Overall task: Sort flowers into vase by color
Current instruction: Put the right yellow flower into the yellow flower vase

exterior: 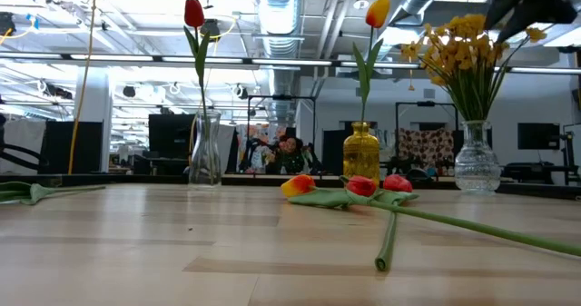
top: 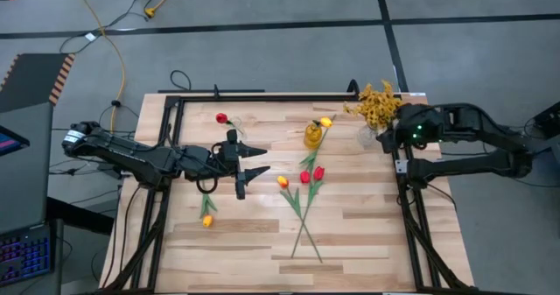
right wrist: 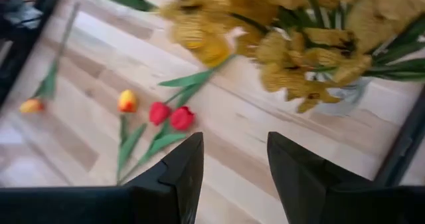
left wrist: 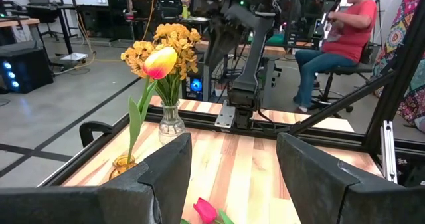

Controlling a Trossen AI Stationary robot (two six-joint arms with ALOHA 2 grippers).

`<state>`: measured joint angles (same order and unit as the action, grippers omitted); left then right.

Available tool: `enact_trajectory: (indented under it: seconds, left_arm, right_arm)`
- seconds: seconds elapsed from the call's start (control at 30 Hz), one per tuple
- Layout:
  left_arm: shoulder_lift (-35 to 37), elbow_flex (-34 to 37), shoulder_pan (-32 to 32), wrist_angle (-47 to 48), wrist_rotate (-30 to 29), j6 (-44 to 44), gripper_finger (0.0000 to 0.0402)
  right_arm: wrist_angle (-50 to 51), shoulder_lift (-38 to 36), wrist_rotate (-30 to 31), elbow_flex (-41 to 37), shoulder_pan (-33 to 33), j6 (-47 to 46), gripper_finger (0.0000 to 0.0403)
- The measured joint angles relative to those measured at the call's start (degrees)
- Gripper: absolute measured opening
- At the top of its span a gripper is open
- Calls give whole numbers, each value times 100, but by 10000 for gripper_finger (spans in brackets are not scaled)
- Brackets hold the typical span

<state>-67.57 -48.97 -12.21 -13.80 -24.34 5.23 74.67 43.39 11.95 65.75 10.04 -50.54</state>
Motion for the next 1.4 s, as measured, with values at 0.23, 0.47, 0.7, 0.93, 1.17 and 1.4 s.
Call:
enact_trajectory:
  seconds: [0.23,0.47,0.7,0.93,1.17,1.4]
  left_arm:
    - [1,-2,0,2,0,3,208]
    - [1,-2,-1,2,0,7,208]
    - [0,-2,-2,42,1,-3,208]
    - [2,-2,-5,99,37,19,208]
    - [2,-2,-14,162,250,381,208]
    - [54,-2,-159,210,396,438,208]
  right_arm:
    - [-15,-1,-12,282,-469,-215,193]
    - [-342,49,-10,301,-1085,-350,193]
    - [-909,471,47,303,-1708,-308,193]
    - [-1187,1198,197,303,-2279,-494,193]
    - [-1388,1946,363,303,-2740,-509,193]
    - [-1861,2593,674,302,-3050,-508,193]
